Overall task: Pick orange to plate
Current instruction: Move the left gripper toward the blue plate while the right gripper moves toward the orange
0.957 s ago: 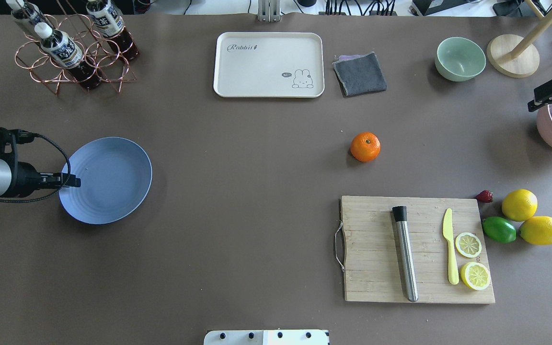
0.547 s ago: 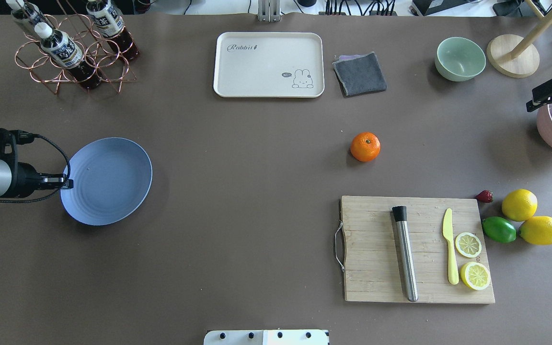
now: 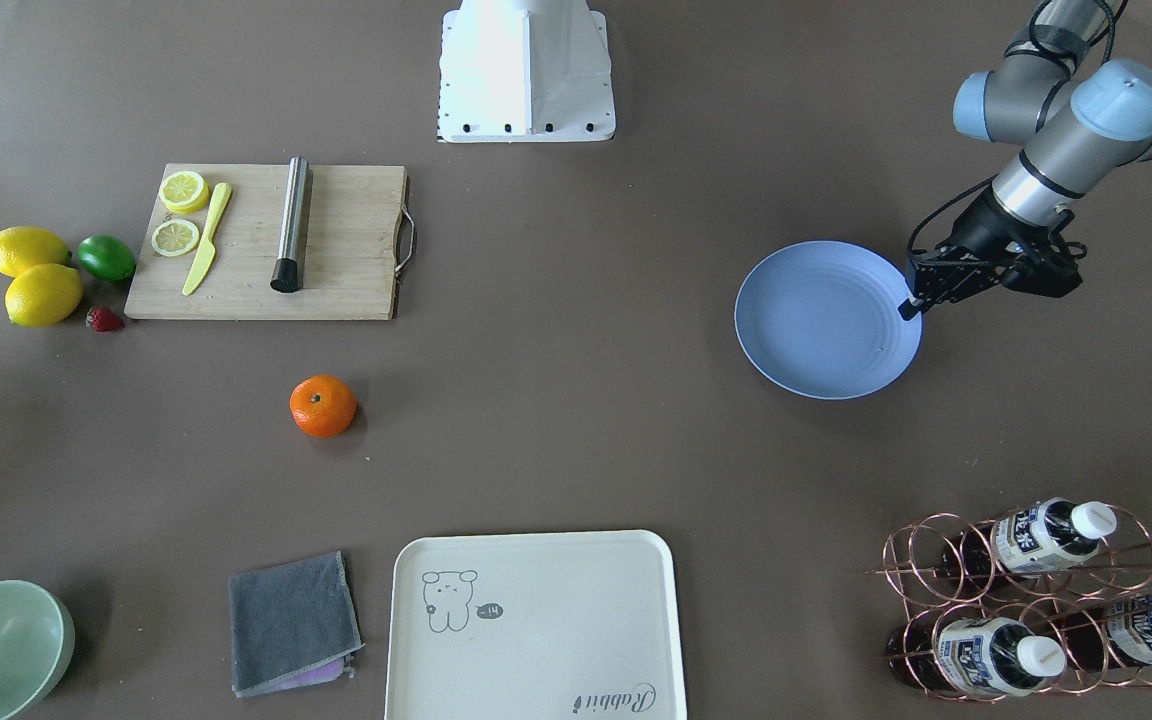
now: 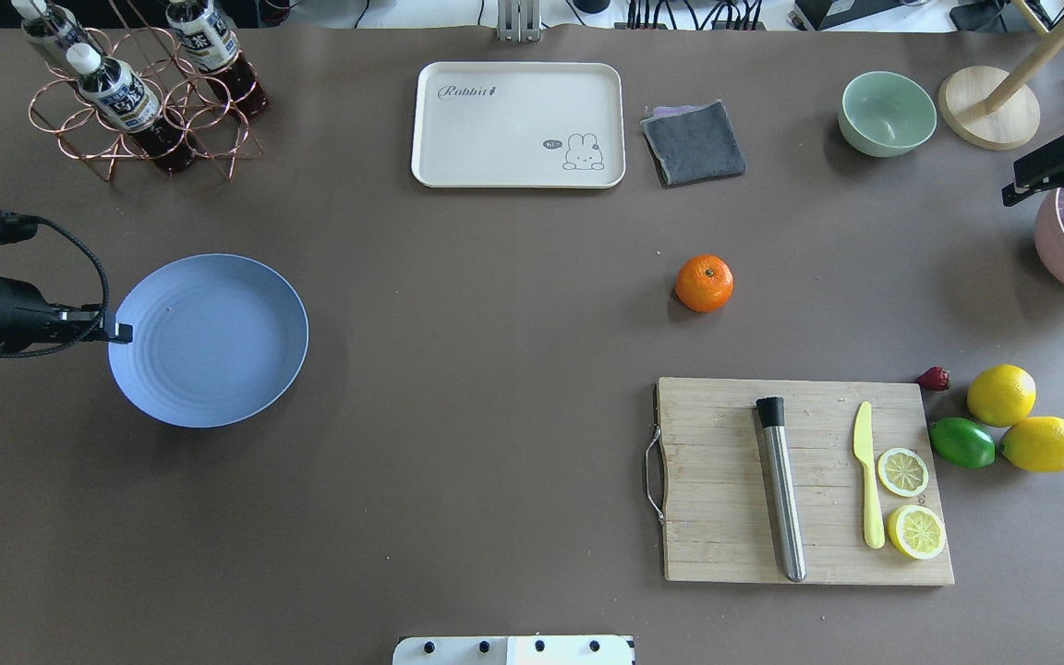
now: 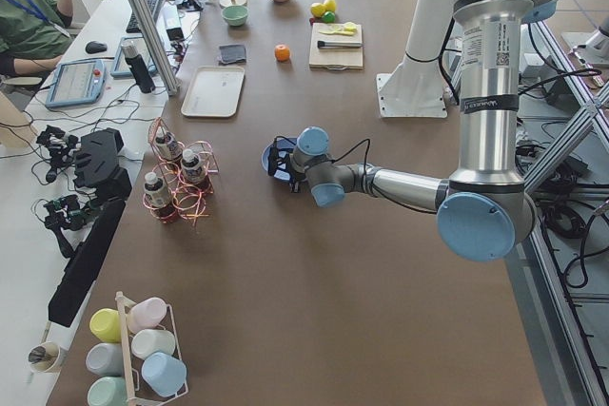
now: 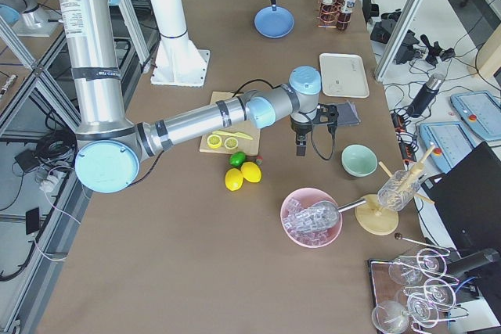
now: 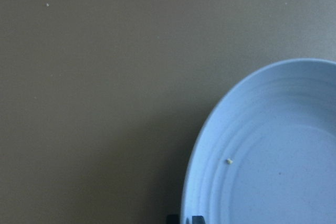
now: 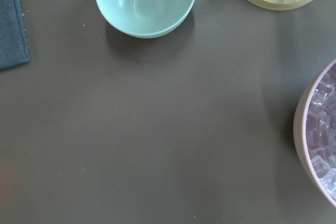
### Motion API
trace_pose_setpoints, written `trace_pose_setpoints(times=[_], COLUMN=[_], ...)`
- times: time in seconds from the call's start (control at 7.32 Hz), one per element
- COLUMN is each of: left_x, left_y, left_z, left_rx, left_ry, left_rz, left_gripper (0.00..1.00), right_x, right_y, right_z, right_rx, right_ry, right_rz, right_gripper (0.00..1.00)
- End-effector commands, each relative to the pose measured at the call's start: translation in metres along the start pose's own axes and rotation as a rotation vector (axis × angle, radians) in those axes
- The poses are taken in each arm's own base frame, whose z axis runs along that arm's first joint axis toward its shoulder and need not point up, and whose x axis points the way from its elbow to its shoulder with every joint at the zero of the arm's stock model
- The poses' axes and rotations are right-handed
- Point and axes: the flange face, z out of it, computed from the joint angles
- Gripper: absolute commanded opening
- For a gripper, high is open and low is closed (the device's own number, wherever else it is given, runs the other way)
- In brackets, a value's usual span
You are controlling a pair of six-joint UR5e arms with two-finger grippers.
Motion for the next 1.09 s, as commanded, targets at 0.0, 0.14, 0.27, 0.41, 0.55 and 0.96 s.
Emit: trace_pose_setpoints(times=[0.0,0.14,0.27,0.41,0.55,0.96], left_x=[0.057,0.101,0.132,0.179,0.227,0.347], left_y=[-0.04,-0.053,-0.033,-0.028,-0.032,0.045], left_z=[-0.012,-0.005,0.022,0.04,0.05,0.112], left_rx=[-0.013,0.013,0.016,0.036,0.043,0.09], left_ry=[0.052,0.07,0.071,0.082,0.058,0.005], left_rz=[-0.069,-0.133,-0.161,-0.234,-0.273,-0.31], left_gripper=[0.0,0.0,0.0,0.0,0.0,0.0], right_x=[-0.049,-0.086,-0.135,-0.185,-0.224,-0.279], right_y=[0.002,0.005,0.011,0.022,0.033,0.048], right_z=[0.017,0.033,0.048,0.064,0.077,0.113], right_rx=[-0.007,-0.008,0.016,0.038,0.045,0.046], right_ry=[0.003,0.011,0.026,0.031,0.026,0.046], right_rz=[-0.02,-0.006,0.03,0.052,0.06,0.048], right_gripper=[1.0,1.0,1.0,1.0,1.0,1.0])
